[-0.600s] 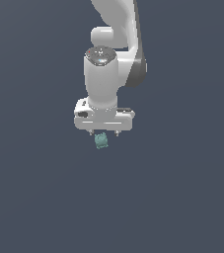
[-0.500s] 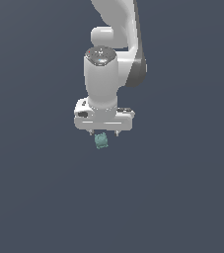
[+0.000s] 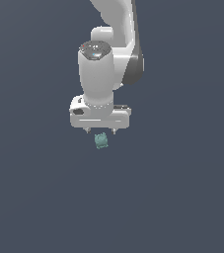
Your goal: Pick up the object and move it to a goal position.
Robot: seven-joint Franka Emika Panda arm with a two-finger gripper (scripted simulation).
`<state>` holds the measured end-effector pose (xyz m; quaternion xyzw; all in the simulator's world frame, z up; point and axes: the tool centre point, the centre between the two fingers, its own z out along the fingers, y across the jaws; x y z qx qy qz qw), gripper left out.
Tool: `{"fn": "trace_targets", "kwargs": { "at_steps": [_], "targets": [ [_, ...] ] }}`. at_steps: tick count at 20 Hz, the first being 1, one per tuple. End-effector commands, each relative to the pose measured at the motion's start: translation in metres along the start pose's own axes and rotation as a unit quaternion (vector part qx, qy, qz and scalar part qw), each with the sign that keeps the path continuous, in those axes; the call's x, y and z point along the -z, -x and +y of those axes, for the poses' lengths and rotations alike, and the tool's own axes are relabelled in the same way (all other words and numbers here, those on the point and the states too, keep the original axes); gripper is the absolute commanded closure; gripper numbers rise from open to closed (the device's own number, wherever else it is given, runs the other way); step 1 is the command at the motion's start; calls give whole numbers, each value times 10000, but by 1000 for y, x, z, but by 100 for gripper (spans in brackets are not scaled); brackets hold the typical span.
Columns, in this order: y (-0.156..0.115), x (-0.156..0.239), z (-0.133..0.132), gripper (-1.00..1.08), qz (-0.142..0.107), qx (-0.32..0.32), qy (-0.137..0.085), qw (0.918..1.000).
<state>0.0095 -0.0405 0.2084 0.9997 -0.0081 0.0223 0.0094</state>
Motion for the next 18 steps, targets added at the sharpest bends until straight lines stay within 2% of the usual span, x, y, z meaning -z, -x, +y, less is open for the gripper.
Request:
{"fn": "trace_targets", "kwargs": {
  "at_steps": [1,9,18],
  "targets": [
    [0,1,0,-92,-2,9,1,10000],
    [8,-16,2,-92,-31,176,-9,9998],
    [40,-73,9,-92,-133,777,-60,9969]
  ]
}}
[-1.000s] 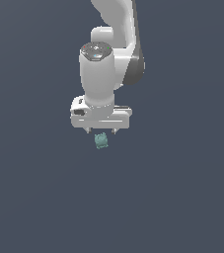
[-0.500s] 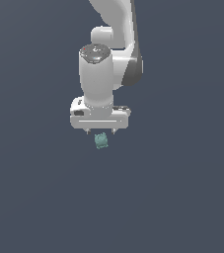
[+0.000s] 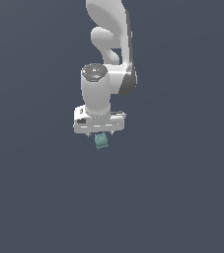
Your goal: Pick up the object and move it to a goal position.
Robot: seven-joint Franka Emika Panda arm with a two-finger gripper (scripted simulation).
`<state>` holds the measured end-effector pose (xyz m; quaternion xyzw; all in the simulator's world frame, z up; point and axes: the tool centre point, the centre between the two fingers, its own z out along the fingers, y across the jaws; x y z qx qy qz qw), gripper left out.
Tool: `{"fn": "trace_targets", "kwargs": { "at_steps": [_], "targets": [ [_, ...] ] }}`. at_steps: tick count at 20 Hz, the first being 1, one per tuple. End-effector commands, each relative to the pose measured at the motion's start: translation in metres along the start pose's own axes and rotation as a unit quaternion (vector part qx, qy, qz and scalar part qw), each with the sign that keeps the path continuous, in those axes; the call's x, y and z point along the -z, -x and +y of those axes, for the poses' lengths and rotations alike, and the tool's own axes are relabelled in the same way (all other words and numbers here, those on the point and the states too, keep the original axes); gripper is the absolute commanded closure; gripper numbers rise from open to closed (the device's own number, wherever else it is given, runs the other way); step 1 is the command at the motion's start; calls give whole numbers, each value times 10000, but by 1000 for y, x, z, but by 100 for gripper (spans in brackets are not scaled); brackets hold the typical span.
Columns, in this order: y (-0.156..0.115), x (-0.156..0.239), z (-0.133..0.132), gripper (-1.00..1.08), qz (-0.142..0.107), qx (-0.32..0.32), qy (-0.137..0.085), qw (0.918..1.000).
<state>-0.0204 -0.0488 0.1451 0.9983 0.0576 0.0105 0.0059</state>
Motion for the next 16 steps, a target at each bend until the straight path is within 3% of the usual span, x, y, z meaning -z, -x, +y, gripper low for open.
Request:
{"fn": "trace_targets", "kwargs": {
  "at_steps": [1,9,16],
  "targets": [
    [11,-18,1,-92,-33,194,-20,9998],
    [35,-51,1,-92,-90,569,-65,9983],
    [38,-55,1,-92,-100,596,-70,9981]
  ]
}}
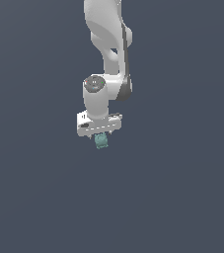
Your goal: Pick up the object and move it to a goal position.
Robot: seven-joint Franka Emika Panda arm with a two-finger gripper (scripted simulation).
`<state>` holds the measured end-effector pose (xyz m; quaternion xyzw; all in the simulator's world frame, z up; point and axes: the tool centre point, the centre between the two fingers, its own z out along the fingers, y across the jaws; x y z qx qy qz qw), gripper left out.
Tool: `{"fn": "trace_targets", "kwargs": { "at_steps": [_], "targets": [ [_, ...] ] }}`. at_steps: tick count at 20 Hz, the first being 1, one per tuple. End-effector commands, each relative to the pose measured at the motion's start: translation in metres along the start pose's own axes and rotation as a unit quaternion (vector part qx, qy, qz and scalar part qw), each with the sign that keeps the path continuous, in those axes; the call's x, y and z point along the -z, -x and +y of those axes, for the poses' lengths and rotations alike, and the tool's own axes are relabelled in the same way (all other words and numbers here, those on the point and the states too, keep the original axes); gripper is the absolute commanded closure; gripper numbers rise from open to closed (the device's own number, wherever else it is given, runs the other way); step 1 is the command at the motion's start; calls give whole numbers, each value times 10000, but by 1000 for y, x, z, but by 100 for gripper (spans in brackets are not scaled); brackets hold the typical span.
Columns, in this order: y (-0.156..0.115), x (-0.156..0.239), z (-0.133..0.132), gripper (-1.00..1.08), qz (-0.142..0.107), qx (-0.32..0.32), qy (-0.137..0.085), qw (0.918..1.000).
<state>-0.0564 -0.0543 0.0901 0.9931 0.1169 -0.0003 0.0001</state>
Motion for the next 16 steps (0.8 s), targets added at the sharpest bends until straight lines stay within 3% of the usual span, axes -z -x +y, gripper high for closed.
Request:
{"fn": "trace_targets", "kwargs": {
  "at_steps": [1,16],
  "targets": [
    [0,-3,0,-92,0,1,0,10000],
    [1,-51,0,-92,3,19,-1,10000]
  ]
}}
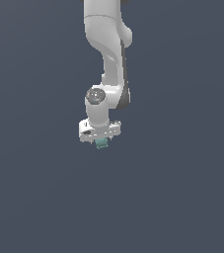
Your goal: Pick up the object and move it to a goal position.
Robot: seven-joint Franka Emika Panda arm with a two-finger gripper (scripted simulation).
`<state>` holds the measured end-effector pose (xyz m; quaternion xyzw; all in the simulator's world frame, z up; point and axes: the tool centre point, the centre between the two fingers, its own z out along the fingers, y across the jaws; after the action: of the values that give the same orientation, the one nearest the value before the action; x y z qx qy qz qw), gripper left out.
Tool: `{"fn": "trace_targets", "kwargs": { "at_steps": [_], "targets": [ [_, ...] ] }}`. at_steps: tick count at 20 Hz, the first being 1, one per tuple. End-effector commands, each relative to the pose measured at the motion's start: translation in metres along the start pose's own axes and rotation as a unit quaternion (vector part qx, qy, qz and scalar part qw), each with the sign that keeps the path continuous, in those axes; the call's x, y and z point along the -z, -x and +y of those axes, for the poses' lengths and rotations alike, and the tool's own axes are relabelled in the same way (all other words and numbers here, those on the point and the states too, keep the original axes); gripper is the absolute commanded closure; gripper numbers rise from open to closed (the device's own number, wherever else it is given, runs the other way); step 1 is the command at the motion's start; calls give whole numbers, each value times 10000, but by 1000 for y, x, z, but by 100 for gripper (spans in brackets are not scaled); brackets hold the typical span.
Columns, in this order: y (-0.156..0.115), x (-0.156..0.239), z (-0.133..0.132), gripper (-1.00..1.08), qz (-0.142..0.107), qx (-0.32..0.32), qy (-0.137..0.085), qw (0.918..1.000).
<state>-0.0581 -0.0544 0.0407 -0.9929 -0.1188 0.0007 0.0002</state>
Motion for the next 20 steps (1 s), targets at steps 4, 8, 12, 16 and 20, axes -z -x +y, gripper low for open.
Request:
{"fn": "trace_targets", "kwargs": {
  "at_steps": [4,8,12,16,20],
  "targets": [
    [-1,-1,0,108,6,0,2,10000],
    [-1,-1,0,108,6,0,2,10000],
    [-1,0,0,108,12,-1,5,10000],
    [-8,2,-5,108,12,-1,5,10000],
    [-22,8,-15,108,12,-1,5,10000]
  ]
}}
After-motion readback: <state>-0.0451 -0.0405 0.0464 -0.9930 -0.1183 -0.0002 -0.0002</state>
